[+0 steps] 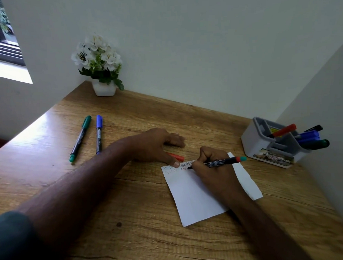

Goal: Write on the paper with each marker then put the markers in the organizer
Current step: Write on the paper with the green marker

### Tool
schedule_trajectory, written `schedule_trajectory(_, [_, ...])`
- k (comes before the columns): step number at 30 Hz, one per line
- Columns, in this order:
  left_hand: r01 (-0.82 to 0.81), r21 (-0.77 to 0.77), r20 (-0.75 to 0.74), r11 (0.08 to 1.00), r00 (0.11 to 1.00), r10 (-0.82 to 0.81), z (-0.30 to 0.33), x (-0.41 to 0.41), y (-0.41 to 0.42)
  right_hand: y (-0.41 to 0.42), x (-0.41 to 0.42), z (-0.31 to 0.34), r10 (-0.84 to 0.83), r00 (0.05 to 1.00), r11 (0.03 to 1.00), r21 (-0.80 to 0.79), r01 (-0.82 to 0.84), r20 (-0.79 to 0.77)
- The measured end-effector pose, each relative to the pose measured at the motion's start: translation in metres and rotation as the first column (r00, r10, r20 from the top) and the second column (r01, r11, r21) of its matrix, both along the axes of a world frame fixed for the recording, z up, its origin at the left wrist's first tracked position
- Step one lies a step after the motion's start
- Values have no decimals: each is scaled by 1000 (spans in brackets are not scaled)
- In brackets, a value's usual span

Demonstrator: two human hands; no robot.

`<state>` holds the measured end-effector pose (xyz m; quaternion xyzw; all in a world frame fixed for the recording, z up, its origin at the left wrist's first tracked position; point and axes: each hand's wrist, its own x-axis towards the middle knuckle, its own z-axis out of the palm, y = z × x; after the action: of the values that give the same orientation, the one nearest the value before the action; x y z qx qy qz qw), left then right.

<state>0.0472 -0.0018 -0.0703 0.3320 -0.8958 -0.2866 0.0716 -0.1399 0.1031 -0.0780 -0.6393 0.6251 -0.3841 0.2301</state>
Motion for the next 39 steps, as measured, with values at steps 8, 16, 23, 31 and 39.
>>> schedule_trajectory(8, [-6,-4,-7,1000,1000,6,-2,0,-1,0,1,0,-4,1000,1000,-10,4,-1])
schedule_trajectory(16, [-4,0,1,1000,1000,4,0,0,-1,1,0,2,-12,1000,1000,-13,12,18])
schedule_trajectory(23, [5,-2,-7,1000,1000,-5,0,0,0,0,0,0,-7,1000,999,-43,8,7])
schedule_trajectory(31, [8,0,-7,1000,1000,-8,-1,-1,-1,0,-4,-2,-9,999,998,-64,11,33])
schedule_trajectory(39, [7,-5,-23,1000,1000,-8,-3,0,-3,-1,-2,-1,-17,1000,997,-77,18,19])
